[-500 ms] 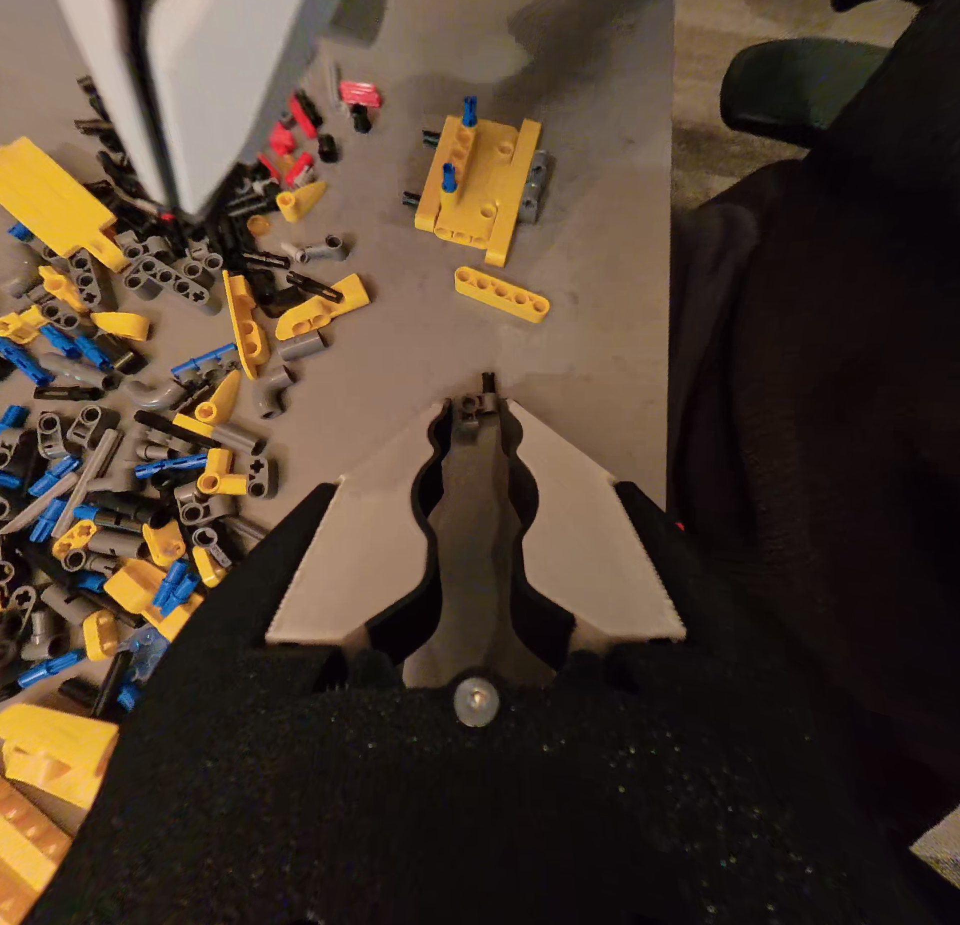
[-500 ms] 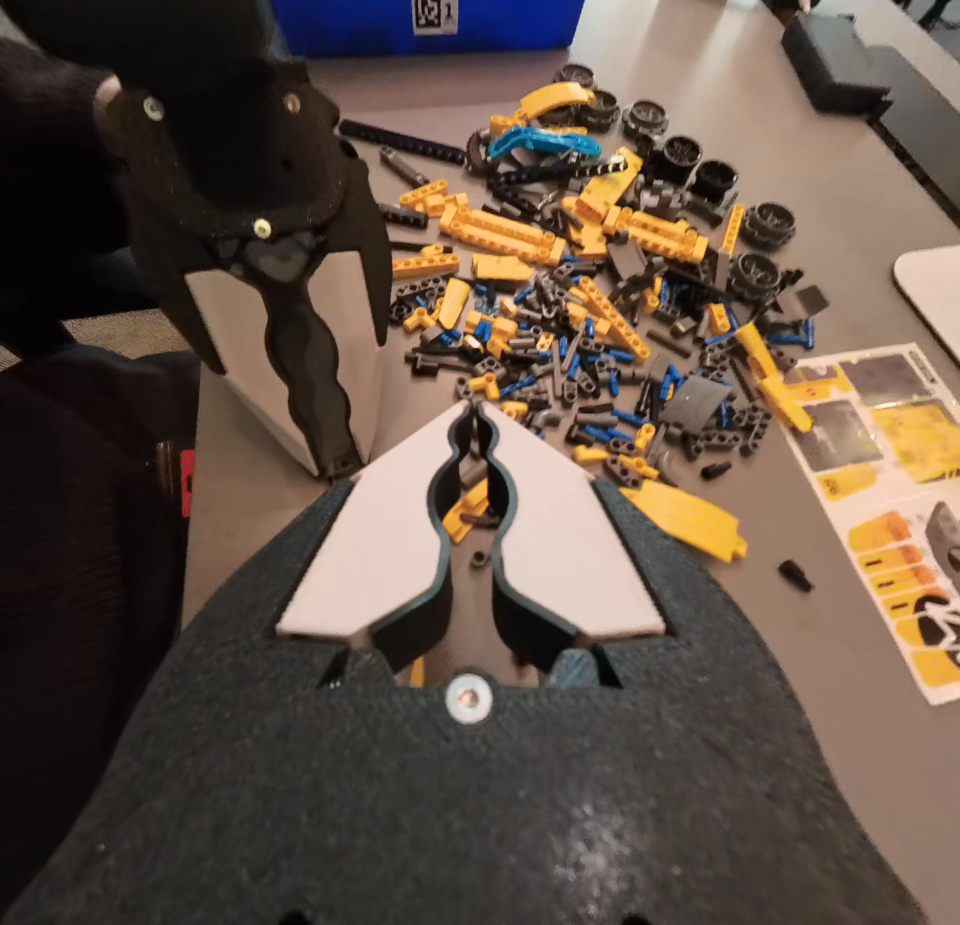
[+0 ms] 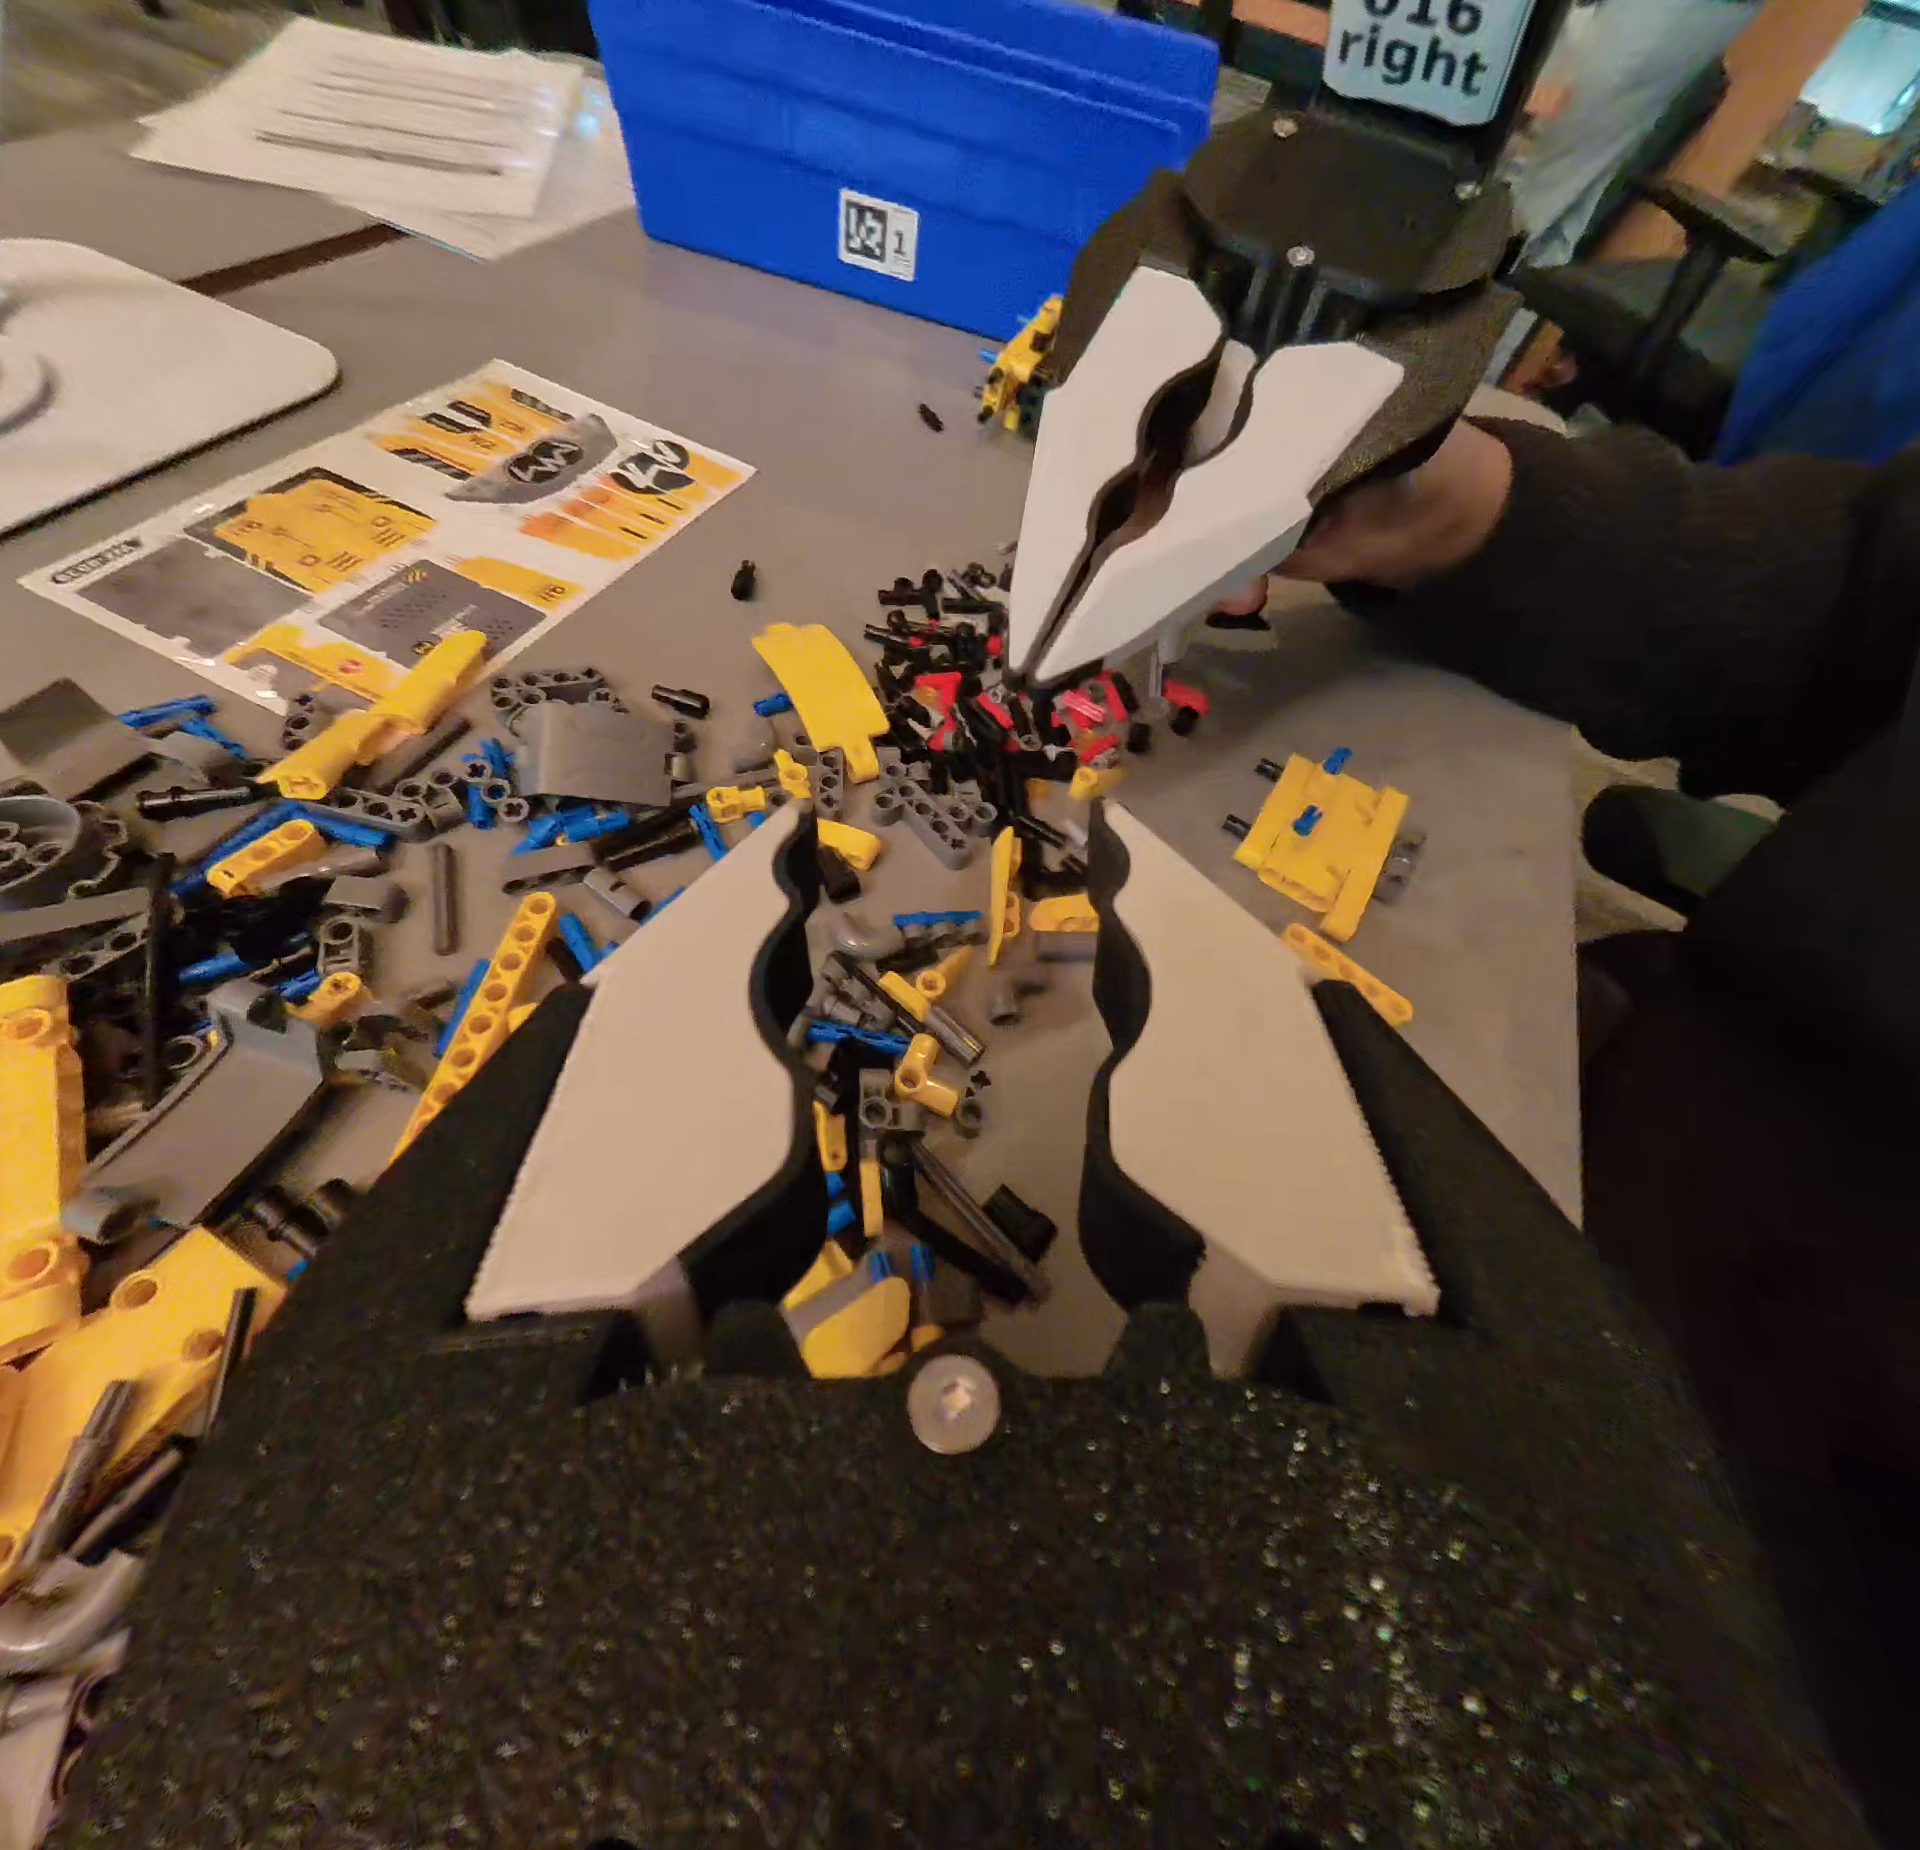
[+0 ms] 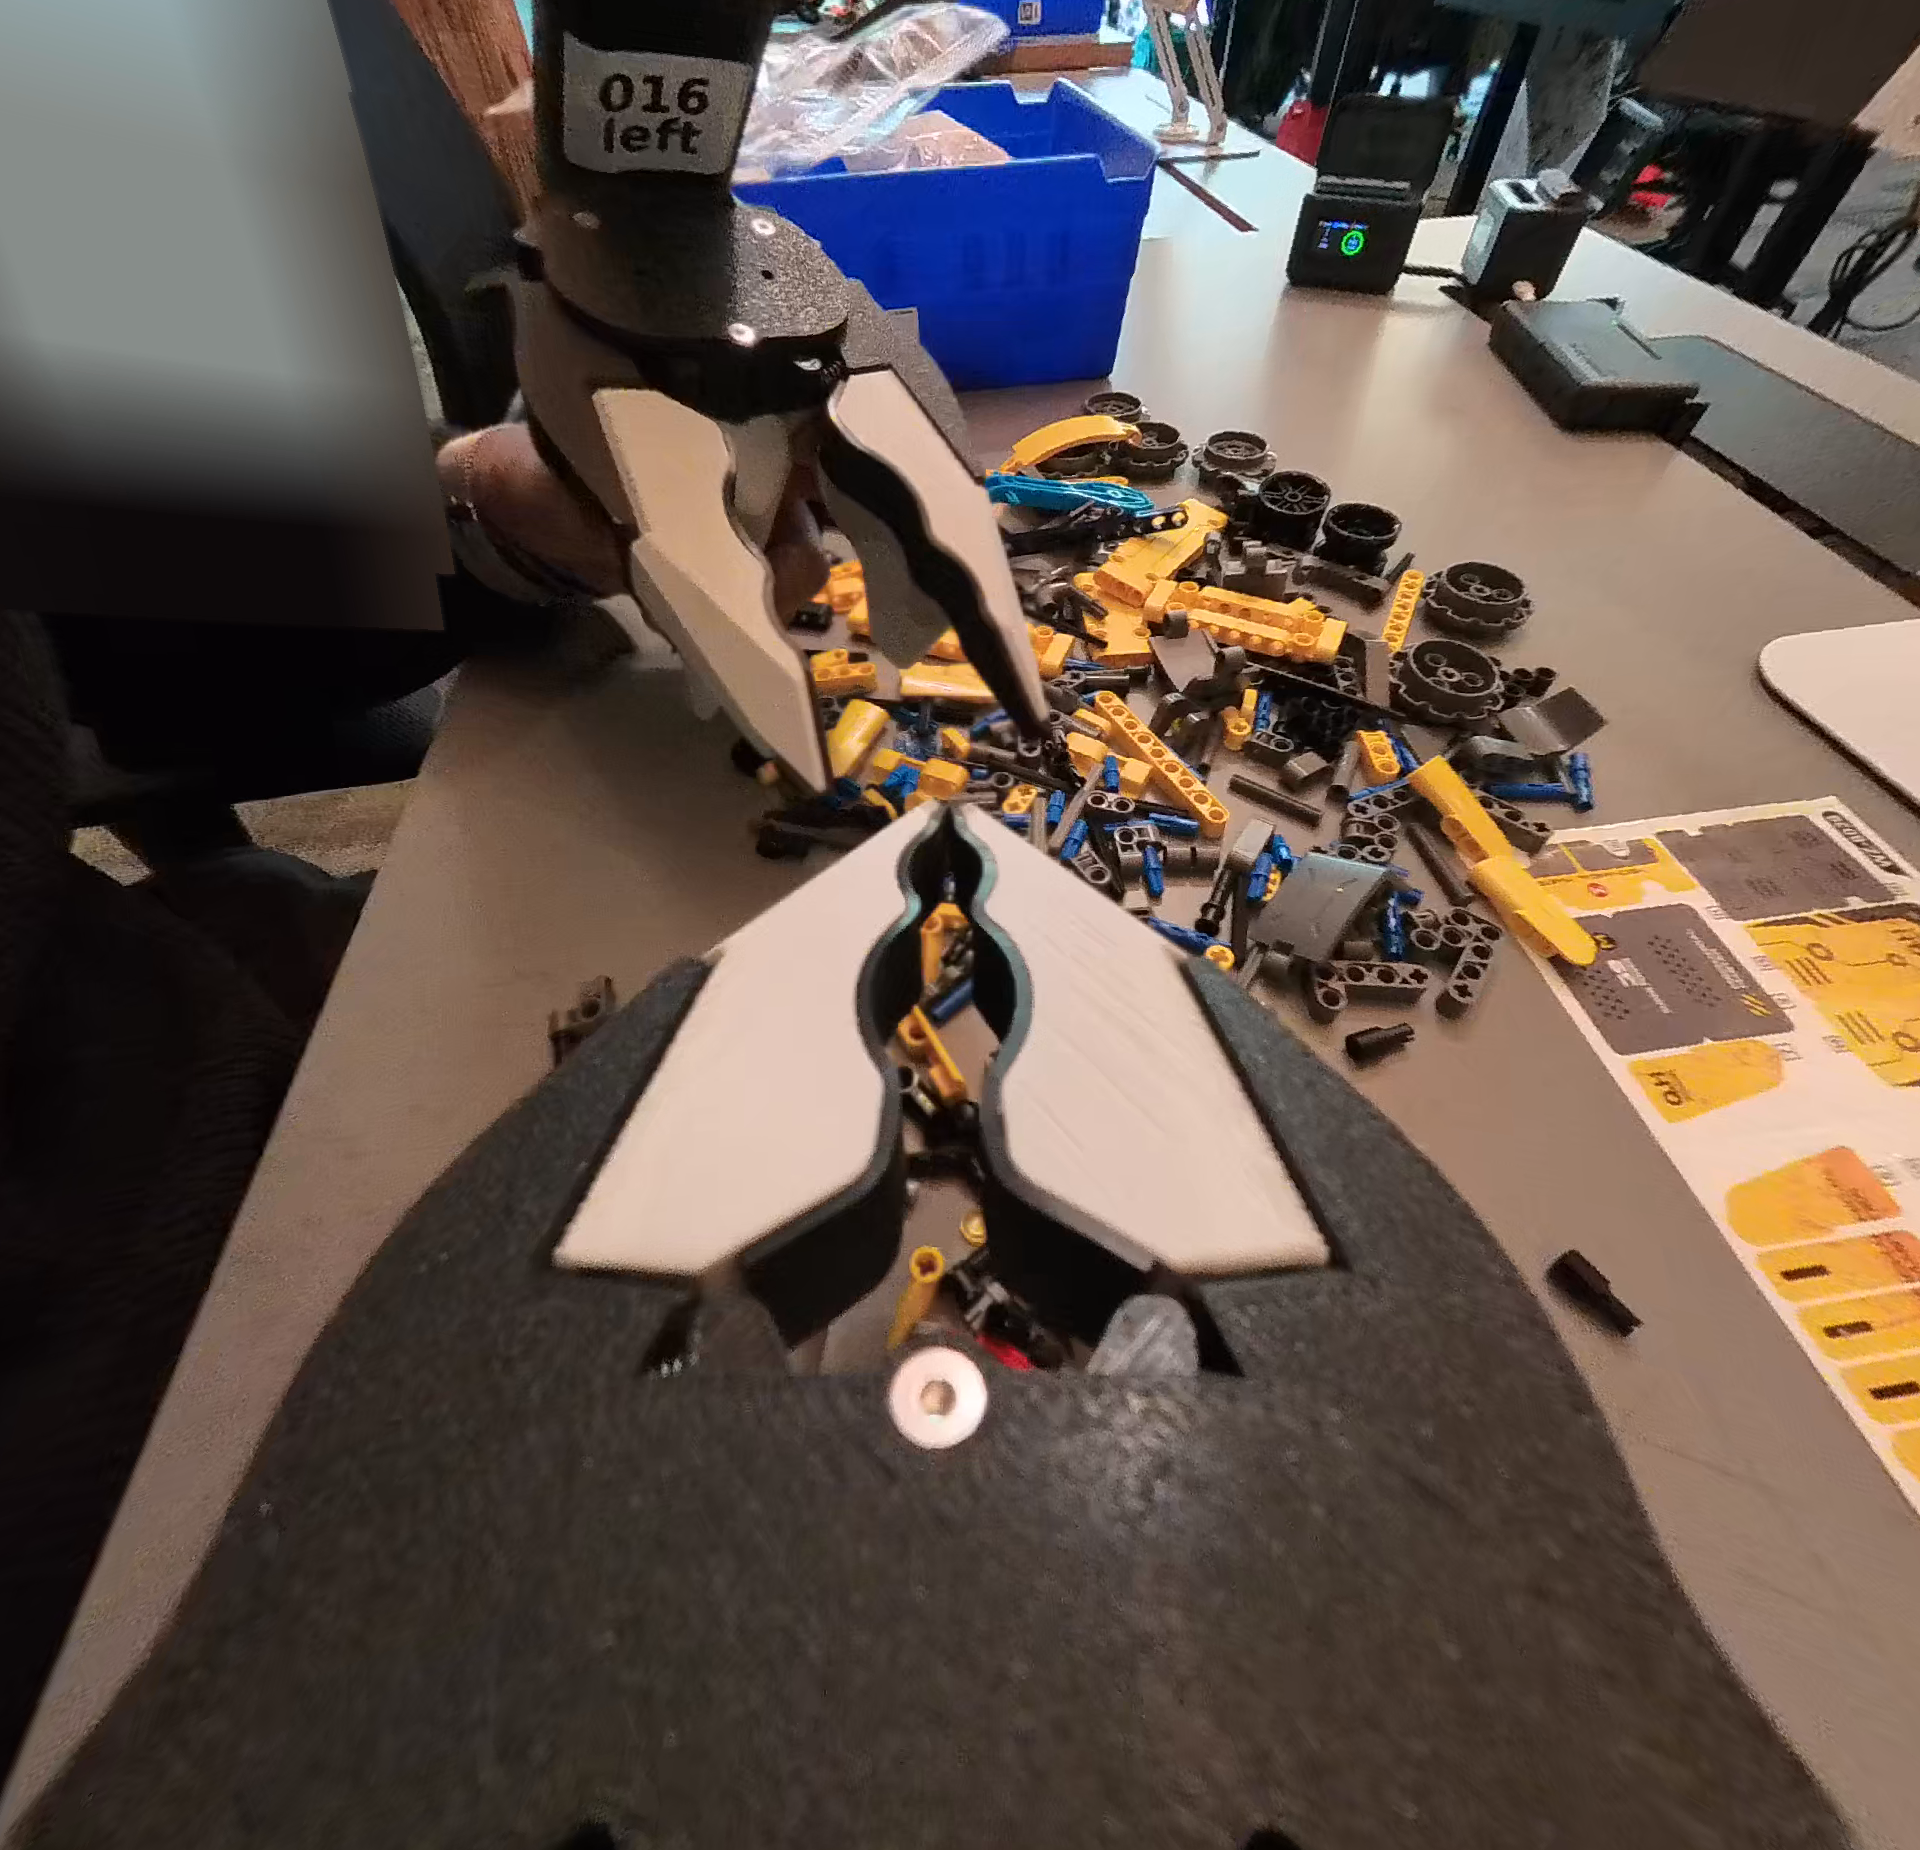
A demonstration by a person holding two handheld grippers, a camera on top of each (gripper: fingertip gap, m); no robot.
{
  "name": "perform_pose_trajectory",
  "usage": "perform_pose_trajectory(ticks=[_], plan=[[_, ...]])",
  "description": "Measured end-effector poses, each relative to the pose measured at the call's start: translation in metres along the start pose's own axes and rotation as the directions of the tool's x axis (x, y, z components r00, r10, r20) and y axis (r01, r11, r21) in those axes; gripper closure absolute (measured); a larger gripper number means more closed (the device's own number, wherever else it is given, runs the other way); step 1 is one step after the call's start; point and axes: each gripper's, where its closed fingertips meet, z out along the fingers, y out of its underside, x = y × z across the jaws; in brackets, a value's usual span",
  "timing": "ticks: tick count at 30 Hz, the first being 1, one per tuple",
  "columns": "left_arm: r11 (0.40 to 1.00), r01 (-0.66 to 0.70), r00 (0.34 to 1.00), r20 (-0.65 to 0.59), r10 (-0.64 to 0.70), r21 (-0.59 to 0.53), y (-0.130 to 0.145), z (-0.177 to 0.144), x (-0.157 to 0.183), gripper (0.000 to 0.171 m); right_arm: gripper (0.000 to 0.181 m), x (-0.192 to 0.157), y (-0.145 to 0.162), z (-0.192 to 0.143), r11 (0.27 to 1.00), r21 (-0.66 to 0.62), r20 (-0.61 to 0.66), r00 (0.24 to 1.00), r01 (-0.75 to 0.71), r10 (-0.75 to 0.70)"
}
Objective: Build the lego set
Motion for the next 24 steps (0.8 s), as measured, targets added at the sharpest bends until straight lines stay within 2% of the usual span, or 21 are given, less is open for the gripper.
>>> perform_pose_trajectory(ticks=[3,13,24], plan=[[0.999,-0.034,0.999,0.024,0.034,0.015,0.004,-0.003,-0.001,0.12,0.181,0.0,-0.003,0.0,1.0,0.022,-0.005,1.0,-0.009,0.009],[0.993,0.023,1.0,-0.007,-0.022,0.116,-0.006,-0.016,-0.003,0.121,0.181,-0.001,-0.012,-0.002,0.996,0.084,-0.008,1.0,-0.003,0.004],[0.993,-0.016,1.0,-0.003,0.016,0.115,-0.006,-0.016,0.001,0.121,0.181,0.001,-0.006,0.001,0.997,0.072,-0.008,1.0,-0.022,0.023]])
